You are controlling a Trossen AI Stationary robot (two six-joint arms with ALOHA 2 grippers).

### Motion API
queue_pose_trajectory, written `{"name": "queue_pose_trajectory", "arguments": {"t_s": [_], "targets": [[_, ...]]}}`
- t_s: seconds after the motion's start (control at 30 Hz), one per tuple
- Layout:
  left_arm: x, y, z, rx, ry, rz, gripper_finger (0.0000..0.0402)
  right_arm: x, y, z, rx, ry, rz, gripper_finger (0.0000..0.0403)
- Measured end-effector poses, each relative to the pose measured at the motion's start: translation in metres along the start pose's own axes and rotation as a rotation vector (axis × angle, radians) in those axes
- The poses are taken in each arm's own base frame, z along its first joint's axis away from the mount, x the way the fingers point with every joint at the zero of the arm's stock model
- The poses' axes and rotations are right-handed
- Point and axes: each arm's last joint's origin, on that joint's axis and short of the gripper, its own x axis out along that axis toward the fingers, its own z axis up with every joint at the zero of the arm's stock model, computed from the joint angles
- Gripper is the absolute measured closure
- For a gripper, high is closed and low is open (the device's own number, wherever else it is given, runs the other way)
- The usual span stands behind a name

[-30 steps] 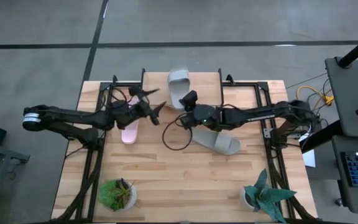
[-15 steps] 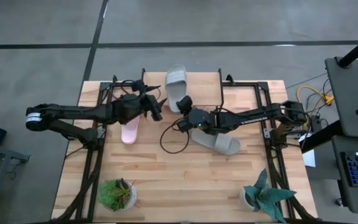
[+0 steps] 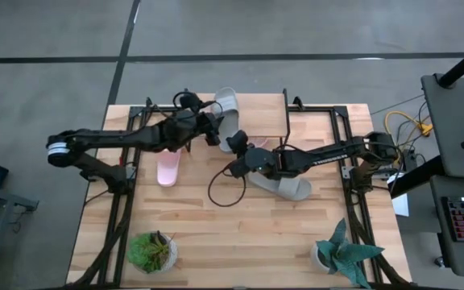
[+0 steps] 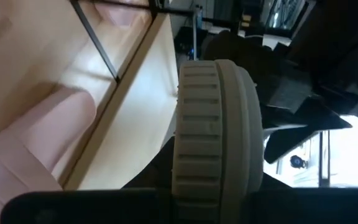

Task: Pick and place slides into the shelf
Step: Put the top gray slipper on the shelf

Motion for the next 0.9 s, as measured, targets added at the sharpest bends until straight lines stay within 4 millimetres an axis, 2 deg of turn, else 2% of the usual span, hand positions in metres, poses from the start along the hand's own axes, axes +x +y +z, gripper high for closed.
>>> {"name": "queue_pose_trajectory", "arguments": {"t_s": [0.13, 0.27, 0.4, 0.6, 0.63, 0.9], "targets": [[0.0060, 0.0011, 0.0005, 0.001, 0.017, 0.016, 0.0138, -0.0004, -0.0011, 0.0002, -0.001, 0.007, -0.009, 0.0358], [0.0077, 0.0006, 0.0019, 0.041, 0.018, 0.016, 0.0173, -0.0009, -0.0012, 0.0008, -0.004, 0.008, -0.011, 0.0358], [0.0072, 0.0013, 0.0023, 0.050, 0.015, 0.016, 0.0238, -0.0008, -0.0014, 0.0008, -0.003, 0.005, -0.012, 0.0358], [0.0058, 0.0023, 0.0028, 0.121, 0.009, 0.015, 0.0376, -0.0009, -0.0021, 0.0011, 0.003, 0.001, -0.018, 0.0358], [0.0061, 0.0019, 0.0028, 0.137, 0.009, 0.014, 0.0387, -0.0009, -0.0021, 0.0011, 0.003, 0.001, -0.018, 0.0358], [0.0063, 0.0021, 0.0025, 0.178, 0.011, 0.015, 0.0399, -0.0009, -0.0021, 0.0011, 0.004, 0.001, -0.018, 0.0353]]}}
